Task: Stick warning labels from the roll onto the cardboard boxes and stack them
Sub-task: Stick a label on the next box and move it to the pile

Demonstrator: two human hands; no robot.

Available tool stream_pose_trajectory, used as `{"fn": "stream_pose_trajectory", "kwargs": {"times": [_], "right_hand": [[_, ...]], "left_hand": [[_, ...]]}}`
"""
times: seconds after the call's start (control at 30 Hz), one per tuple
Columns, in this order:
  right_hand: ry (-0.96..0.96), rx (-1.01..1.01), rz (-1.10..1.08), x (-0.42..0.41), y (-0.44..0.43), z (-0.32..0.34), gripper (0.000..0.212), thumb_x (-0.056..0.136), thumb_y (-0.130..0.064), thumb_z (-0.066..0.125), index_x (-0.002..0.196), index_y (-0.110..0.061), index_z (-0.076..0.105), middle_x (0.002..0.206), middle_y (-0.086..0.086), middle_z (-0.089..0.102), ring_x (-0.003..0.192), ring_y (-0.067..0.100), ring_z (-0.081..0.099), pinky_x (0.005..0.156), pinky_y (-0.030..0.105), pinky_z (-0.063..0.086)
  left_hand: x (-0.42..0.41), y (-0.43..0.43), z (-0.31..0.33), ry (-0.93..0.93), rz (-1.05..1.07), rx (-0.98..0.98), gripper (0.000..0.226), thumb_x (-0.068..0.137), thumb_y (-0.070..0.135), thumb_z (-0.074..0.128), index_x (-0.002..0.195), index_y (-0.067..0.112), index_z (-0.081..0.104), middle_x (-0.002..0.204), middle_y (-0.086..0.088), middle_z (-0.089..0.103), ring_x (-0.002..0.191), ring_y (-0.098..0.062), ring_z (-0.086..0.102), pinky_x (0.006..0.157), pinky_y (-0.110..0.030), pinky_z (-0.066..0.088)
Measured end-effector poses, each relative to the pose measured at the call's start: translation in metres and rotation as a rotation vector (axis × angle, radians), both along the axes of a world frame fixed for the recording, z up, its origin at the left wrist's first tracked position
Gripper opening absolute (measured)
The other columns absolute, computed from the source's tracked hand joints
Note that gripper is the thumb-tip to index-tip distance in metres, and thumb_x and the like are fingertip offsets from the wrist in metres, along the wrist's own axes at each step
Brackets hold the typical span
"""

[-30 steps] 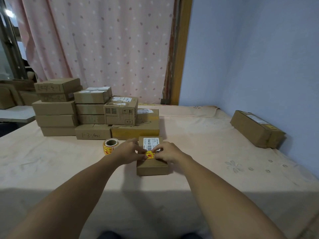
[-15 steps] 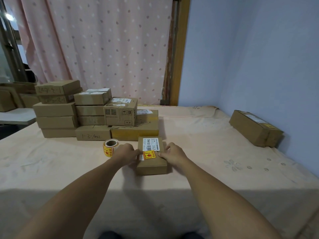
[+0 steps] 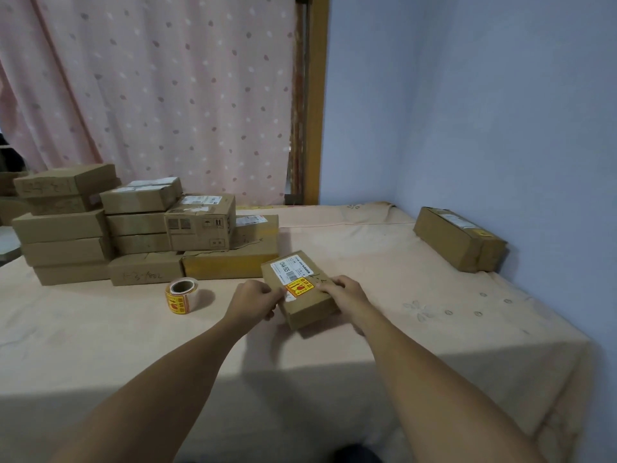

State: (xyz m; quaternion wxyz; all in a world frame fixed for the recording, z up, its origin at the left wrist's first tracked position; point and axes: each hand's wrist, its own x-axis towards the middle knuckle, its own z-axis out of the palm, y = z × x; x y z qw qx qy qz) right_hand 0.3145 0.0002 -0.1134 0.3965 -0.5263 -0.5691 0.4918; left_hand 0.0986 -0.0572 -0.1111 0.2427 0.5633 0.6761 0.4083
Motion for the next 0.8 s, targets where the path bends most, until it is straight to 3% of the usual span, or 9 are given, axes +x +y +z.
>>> {"fn": "stream_pose_trajectory", "kwargs": {"times": [0.13,0.23,0.37,0.47,0.6,0.7,0.8], "right_hand": [[0.140,-0.005,-0.118,0.038,0.003,0.003,0.025,0.084,-0.032,0.081,0.100,-0.015,0.072,0.101,0.004,0.074,0.088,0.016,0.064,0.066,0.027,0.050],[0.252,0.002,-0.196,0.067,0.010,0.003,0.030,0.085,-0.031,0.081,0.106,-0.013,0.069,0.107,0.008,0.074,0.094,0.019,0.069,0.072,0.034,0.059],[0.409,0.030,-0.303,0.102,0.022,0.008,0.037,0.085,-0.026,0.082,0.114,-0.011,0.065,0.109,0.009,0.074,0.096,0.019,0.072,0.072,0.031,0.057],[0.472,0.072,-0.344,0.128,0.035,0.011,0.039,0.084,-0.021,0.083,0.117,-0.010,0.066,0.110,0.012,0.075,0.099,0.023,0.074,0.081,0.034,0.060],[0.521,0.133,-0.373,0.161,0.052,0.008,0.051,0.082,-0.019,0.084,0.127,-0.018,0.062,0.115,0.005,0.075,0.105,0.020,0.073,0.093,0.037,0.059],[0.418,0.154,-0.398,0.182,0.060,0.007,0.054,0.082,-0.029,0.083,0.131,-0.025,0.060,0.119,-0.004,0.073,0.110,0.014,0.069,0.098,0.035,0.055],[0.151,0.158,-0.507,0.205,0.075,0.002,0.066,0.070,-0.059,0.081,0.128,-0.029,0.067,0.126,-0.002,0.063,0.113,0.016,0.064,0.099,0.039,0.055]], "left_hand": [[0.038,0.013,-0.001,-0.108,-0.054,0.042,0.036,0.092,0.037,0.069,0.075,0.006,0.077,0.066,-0.009,0.073,0.056,-0.026,0.069,0.060,-0.045,0.059],[0.072,0.025,0.003,-0.199,-0.076,0.075,0.037,0.092,0.040,0.070,0.079,0.006,0.077,0.073,-0.008,0.074,0.061,-0.029,0.071,0.064,-0.043,0.060],[0.123,0.047,0.007,-0.405,-0.141,0.066,0.032,0.088,0.040,0.075,0.095,0.009,0.079,0.082,-0.007,0.077,0.063,-0.023,0.069,0.075,-0.042,0.061],[0.166,0.062,0.011,-0.597,-0.220,0.064,0.028,0.089,0.031,0.076,0.106,0.009,0.078,0.094,-0.011,0.077,0.070,-0.021,0.062,0.081,-0.046,0.060],[0.219,0.080,0.016,-0.705,-0.257,0.077,0.008,0.091,0.023,0.075,0.098,0.020,0.076,0.093,-0.003,0.078,0.079,-0.016,0.067,0.079,-0.039,0.060],[0.251,0.099,0.015,-0.655,-0.224,0.090,0.003,0.089,0.027,0.076,0.090,0.024,0.076,0.086,0.000,0.078,0.079,-0.016,0.069,0.079,-0.041,0.061],[0.272,0.122,0.011,-0.569,-0.192,0.087,0.008,0.089,0.035,0.074,0.085,0.028,0.077,0.080,0.004,0.077,0.073,-0.014,0.068,0.077,-0.040,0.060]]}}
